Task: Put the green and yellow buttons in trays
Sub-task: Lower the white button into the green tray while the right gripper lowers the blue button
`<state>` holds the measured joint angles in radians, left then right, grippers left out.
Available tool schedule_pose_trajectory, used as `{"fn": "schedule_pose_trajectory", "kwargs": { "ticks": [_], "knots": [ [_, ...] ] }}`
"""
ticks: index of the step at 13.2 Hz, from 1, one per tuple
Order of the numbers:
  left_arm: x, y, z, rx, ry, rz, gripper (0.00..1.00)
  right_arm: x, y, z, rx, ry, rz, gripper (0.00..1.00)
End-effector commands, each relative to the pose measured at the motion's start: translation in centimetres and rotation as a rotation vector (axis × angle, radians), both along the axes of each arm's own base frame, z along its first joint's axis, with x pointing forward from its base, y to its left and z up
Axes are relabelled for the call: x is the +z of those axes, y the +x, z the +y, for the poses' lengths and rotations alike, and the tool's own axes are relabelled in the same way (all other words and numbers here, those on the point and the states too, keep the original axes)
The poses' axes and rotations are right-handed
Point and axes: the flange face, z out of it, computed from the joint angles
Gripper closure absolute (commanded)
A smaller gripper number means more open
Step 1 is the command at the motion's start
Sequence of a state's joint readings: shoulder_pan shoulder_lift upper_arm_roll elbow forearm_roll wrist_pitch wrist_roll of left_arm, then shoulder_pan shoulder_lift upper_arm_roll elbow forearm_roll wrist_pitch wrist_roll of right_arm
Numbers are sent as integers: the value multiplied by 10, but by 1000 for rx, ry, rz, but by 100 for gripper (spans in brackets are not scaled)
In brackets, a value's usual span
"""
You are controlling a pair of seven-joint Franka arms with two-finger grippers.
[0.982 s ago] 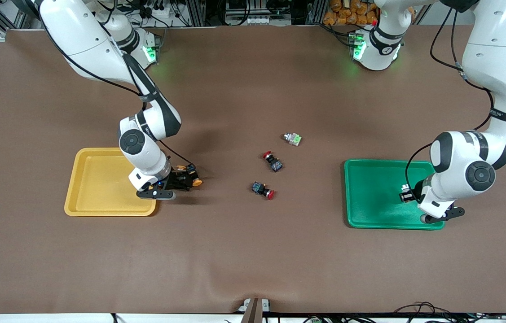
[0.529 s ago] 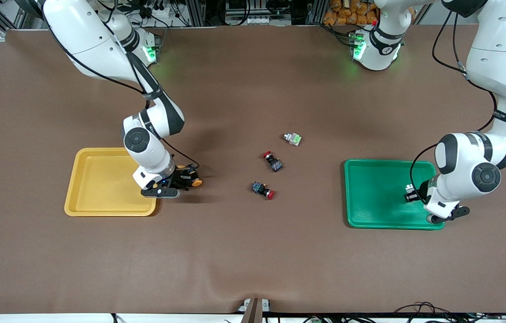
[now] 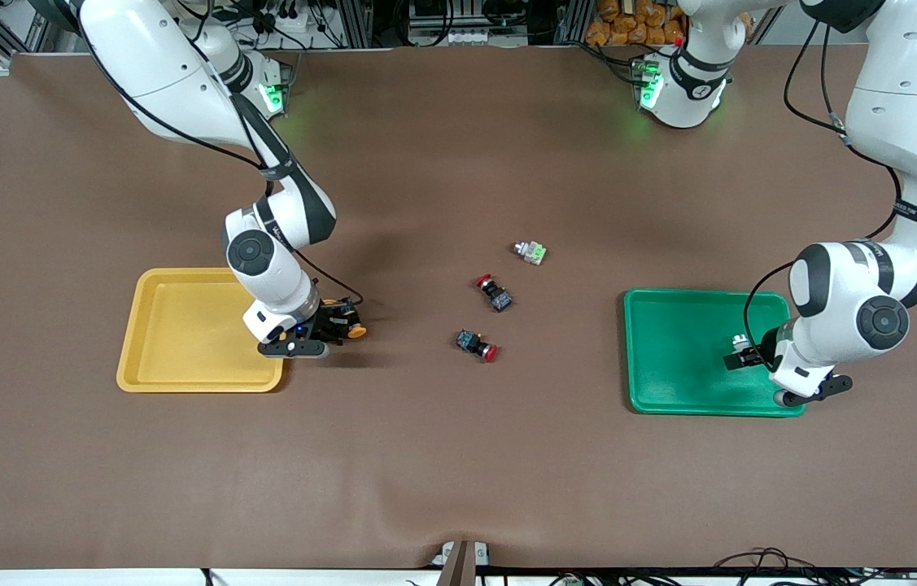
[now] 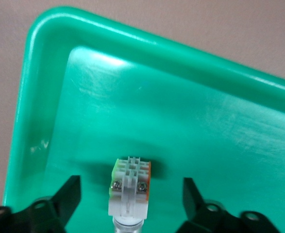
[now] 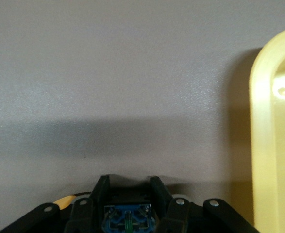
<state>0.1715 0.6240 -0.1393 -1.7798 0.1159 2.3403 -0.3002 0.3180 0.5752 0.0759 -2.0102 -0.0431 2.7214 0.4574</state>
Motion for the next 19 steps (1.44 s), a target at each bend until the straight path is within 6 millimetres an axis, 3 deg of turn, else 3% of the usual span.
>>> {"fn": "schedule_pose_trajectory", "kwargs": {
  "ticks": [1,4,6,8,10,11,14,19],
  "knots": [
    [43,4,-5,12,5,-57,0,48,1,-11,-6,-51,51,100],
    [81,5,-12,0,12,-89,0,92,7,-16,-12,-88,109,100],
    [98,5,-13,-8,18,-103,0,106,16,-21,-19,-95,124,100],
    [99,4,-23,-17,10,-93,0,109,22,-31,7,-99,129,100],
    [101,4,-27,-12,7,-95,0,109,33,-68,62,-100,130,100],
    [111,3,-32,16,5,-106,0,110,38,-86,93,-100,128,100],
    [136,-11,-81,100,-6,-36,0,112,48,-132,150,-101,127,100],
    [169,-54,-165,230,21,55,0,103,51,-167,171,-95,137,100]
  ]
}}
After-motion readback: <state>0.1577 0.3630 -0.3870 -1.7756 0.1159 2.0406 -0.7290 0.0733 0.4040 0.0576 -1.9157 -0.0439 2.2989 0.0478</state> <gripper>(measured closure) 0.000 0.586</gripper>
